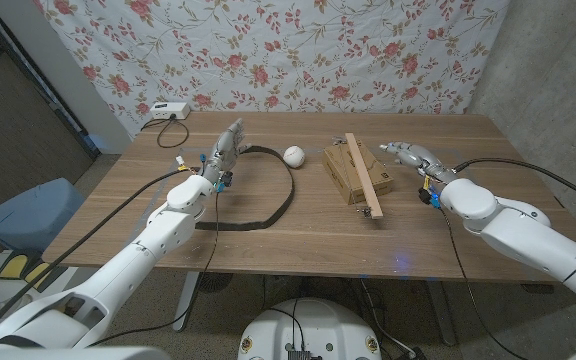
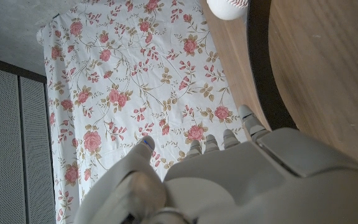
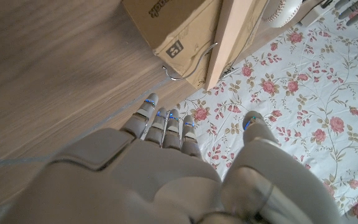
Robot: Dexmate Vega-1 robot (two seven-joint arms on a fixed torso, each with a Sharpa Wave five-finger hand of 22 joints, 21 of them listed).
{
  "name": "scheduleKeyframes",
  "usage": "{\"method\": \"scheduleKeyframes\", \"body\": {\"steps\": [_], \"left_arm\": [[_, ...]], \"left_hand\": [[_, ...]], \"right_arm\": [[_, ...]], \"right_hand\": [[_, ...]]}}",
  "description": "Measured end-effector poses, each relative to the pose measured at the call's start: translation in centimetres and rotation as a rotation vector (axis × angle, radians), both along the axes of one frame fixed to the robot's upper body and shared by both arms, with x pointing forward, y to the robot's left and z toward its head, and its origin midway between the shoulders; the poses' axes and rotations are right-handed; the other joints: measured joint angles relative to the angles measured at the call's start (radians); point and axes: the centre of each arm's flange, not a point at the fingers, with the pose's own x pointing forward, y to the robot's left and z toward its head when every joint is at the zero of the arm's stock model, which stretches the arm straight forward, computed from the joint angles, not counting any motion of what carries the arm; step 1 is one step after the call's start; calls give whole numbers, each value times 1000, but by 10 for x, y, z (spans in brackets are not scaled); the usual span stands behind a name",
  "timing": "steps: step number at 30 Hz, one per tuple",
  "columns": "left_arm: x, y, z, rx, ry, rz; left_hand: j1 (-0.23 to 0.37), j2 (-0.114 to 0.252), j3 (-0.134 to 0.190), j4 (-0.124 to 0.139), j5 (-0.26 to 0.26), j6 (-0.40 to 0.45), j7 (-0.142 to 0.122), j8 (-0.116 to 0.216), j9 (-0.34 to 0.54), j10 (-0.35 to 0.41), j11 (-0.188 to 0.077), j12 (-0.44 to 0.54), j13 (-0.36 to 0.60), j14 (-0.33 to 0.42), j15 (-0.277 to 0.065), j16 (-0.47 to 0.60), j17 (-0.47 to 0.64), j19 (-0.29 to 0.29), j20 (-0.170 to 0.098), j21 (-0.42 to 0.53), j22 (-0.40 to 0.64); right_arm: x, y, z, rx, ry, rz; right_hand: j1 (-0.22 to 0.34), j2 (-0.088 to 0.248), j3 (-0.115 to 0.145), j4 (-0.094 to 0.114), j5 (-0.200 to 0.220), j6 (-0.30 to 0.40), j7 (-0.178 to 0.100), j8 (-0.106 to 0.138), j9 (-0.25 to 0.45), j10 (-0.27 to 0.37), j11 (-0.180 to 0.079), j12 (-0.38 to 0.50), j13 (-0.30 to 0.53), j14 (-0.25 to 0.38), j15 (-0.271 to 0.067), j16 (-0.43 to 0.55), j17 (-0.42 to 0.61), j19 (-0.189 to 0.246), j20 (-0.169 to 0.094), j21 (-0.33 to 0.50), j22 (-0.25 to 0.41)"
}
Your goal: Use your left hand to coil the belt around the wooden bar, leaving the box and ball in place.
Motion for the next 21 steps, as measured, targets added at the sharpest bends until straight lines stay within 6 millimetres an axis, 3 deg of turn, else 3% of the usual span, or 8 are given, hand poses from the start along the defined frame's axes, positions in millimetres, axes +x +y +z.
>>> {"method": "scheduleKeyframes", "body": {"steps": [21], "left_arm": [[-1,-2,1,18,-3,-19]], "left_hand": [[0,0,0,0,0,0,0,0,0,6,6,0,0,0,0,0,5,0,0,-7,0]], "right_arm": [[-42,20,-6,-208,109,-128]], "right_hand": [[16,-4,-4,-4,0,-18,4,-9,5,-13,-1,0,5,3,-4,0,0,5,5,0,1]]}}
